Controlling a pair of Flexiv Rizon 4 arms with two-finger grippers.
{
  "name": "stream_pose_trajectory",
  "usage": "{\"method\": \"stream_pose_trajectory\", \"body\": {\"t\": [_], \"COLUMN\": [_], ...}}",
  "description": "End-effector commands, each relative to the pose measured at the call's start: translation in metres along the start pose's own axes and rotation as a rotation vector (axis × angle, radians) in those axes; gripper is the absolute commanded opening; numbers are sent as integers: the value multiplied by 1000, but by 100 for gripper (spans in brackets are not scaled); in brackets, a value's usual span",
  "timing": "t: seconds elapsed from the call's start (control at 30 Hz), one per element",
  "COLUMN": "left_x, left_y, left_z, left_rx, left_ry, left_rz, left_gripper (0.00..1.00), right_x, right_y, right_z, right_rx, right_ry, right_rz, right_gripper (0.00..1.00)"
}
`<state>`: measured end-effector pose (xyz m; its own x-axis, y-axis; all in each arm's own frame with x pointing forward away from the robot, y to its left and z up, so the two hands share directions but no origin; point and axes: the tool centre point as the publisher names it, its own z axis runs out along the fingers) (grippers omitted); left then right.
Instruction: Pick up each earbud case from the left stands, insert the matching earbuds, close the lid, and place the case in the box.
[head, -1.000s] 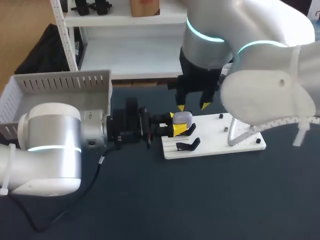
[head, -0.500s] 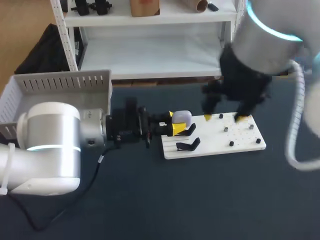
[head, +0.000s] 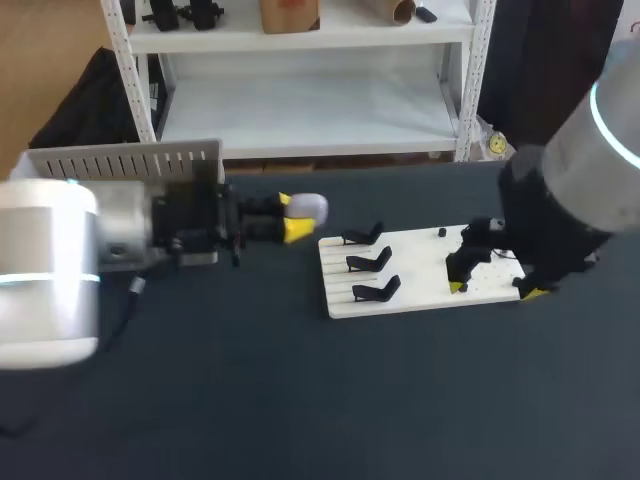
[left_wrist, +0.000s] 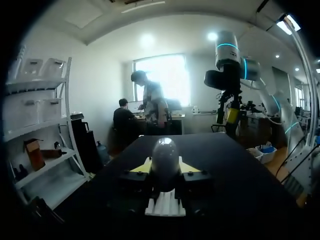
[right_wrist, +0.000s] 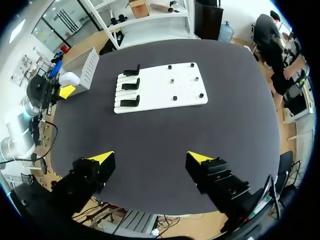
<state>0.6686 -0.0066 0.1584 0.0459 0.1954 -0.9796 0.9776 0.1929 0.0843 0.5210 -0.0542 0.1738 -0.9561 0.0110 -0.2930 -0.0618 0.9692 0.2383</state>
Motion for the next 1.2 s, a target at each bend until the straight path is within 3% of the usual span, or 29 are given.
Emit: {"method": "stream_pose_trajectory", "body": {"t": [0.03,0.27,0.47,0.67,0.87,1.03,1.2], "left_x": [-15,1,27,54,86,120,148], "left_y": [5,58,106,151,181,193,193], "left_z": [-66,-137,-176,-188,-186,-181,-178], "left_rx": [-54,-131,-181,-173,-189,-191,-200], "left_ry": [66,116,120,185,234,310,309], "left_rz": [1,0,-2,-43,-128,-205,-268], "left_gripper": [0,0,0,0,0,0,0], "right_x": [2,2,2,2,2,2,2], "right_y": [-1,-1,-1,-1,-1,-1,-1], "right_z": [3,3,3,3,3,3,3], "right_rx": [-3,-3,-3,-3,-3,-3,-3], "right_ry": [-63,-63,-63,-63,-63,-63,-63], "right_rz": [2,2,2,2,2,2,2], "right_gripper": [100,100,100,100,100,100,100]}}
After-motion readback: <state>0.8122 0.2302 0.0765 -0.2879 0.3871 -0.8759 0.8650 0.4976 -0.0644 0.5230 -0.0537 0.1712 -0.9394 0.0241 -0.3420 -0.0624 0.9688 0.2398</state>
